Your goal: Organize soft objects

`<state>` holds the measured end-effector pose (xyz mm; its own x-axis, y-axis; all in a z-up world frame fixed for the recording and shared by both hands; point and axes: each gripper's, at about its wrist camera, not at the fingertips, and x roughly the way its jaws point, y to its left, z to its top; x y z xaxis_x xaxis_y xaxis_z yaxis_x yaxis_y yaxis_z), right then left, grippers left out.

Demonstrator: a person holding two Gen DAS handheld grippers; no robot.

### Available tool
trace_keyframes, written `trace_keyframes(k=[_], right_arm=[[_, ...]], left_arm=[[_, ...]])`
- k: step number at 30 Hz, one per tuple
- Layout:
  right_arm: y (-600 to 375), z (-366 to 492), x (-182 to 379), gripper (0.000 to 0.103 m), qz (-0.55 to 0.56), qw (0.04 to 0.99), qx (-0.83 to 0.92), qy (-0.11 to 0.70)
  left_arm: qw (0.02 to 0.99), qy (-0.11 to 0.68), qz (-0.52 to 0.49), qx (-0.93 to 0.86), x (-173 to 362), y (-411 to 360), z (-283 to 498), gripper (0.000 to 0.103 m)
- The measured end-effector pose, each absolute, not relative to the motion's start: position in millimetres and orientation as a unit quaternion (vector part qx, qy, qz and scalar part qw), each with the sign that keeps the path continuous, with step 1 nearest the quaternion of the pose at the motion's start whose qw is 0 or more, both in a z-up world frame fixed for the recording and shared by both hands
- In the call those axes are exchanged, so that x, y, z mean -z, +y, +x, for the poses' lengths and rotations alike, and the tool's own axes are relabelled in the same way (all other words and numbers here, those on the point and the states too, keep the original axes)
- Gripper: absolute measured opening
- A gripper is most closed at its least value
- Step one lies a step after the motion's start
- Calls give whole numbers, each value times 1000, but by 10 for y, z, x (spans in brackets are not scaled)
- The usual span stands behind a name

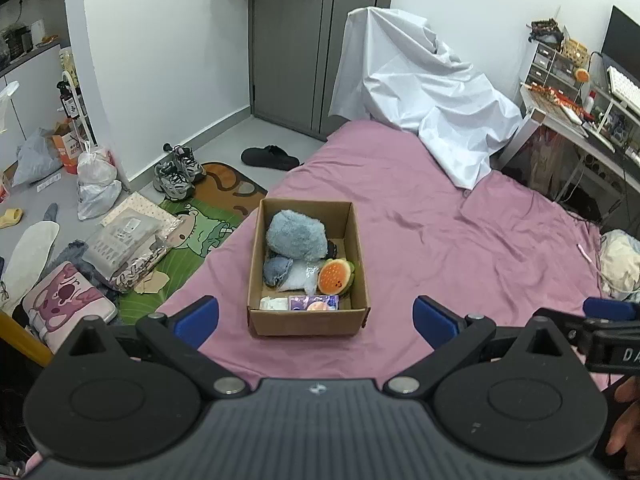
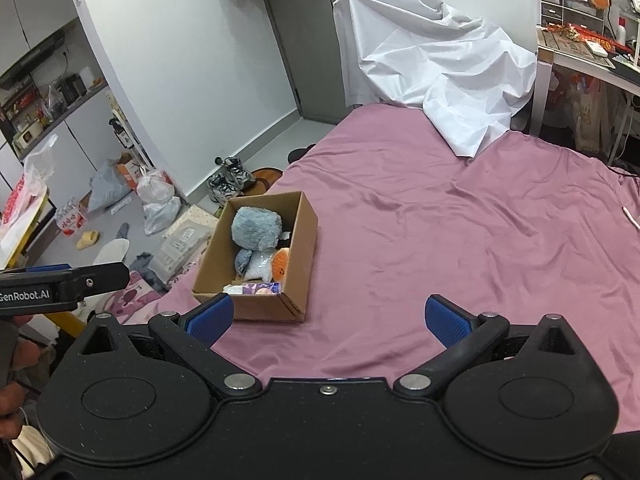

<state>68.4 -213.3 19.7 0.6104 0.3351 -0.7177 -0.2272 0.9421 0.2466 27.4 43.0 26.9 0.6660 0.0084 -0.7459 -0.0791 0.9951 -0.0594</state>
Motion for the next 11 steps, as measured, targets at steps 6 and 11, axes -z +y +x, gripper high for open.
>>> trace_keyframes(k=[6, 11], right_arm=[[-2125, 774, -132, 103, 59, 893, -150, 420], [-2131, 850, -79, 103, 60, 890, -150, 426]], left_arm=[[911, 409, -47, -18, -182, 484, 354, 102], [915, 400, -47, -2, -188, 493, 416, 102]])
